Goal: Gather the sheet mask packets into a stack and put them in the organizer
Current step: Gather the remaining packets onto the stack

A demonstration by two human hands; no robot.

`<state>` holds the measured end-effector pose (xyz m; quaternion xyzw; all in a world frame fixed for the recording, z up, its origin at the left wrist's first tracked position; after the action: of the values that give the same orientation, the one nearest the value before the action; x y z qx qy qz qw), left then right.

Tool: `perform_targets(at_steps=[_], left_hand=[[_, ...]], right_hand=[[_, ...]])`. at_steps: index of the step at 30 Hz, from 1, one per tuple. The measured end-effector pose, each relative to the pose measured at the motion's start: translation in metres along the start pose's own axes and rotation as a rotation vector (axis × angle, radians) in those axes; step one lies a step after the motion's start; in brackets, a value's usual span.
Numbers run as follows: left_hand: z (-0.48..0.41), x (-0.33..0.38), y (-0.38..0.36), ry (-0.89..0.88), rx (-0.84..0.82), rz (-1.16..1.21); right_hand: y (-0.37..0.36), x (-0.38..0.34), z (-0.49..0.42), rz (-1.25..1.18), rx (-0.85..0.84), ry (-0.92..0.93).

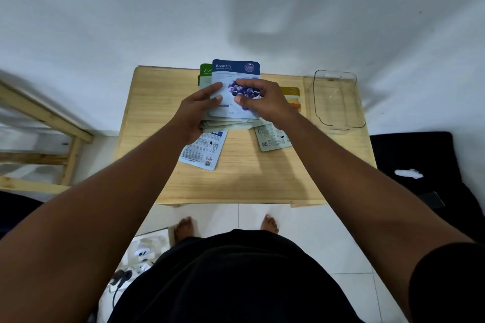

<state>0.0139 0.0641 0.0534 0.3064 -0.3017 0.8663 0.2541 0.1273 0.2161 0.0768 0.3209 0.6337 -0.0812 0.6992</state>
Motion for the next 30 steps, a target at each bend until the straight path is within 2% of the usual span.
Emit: perform_targets(at_steps=[3,5,10,12,16,19,23,30], left_hand=[[-0.003,0.003,-0.001,-0.001,0.037,0.019],[-0.007,0.005,-0.001,-0.004,0.057,0.04],[-0.018,0.006,0.004,-0.004,0.15,0.118],[-0.02,0.003,0.005,0.003,0.176,0.123],[-0.021,-0.008,0.01,0.027,0.235,0.074],[-0.022,-0.025,0.014,0.052,0.278,0.033],[-0.023,-0.052,0.014,0.088,0.308,0.014],[-0.016,-0.088,0.019,0.109,0.343,0.042]], right_hand=[[-0.002,-0.005,-0.004,0.012,-0.012,0.016],[0.004,-0.012,-0.007,0.024,0.021,-0.042],[0.031,0.016,-0.005,-0.051,0.286,-0.197],[0.041,0.037,0.002,0.055,0.345,-0.194],[0.052,0.076,0.024,0.258,0.323,-0.245],[0.051,0.105,0.039,0.383,0.244,-0.326],[0.037,0.131,0.05,0.484,0.139,-0.404],[0.025,0.145,0.056,0.551,0.11,-0.557]])
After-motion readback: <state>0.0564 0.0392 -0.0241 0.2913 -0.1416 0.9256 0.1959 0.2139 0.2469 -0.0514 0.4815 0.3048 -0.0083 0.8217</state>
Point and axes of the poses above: each hand's wrist, its own z-axis away from the middle knuckle, its own y-axis out of the back of the hand, x = y × z, the point moved 4 cm from there along -z, towards the middle knuckle, and after that the axes turned 10 degrees about y, right-handed, at the moved point
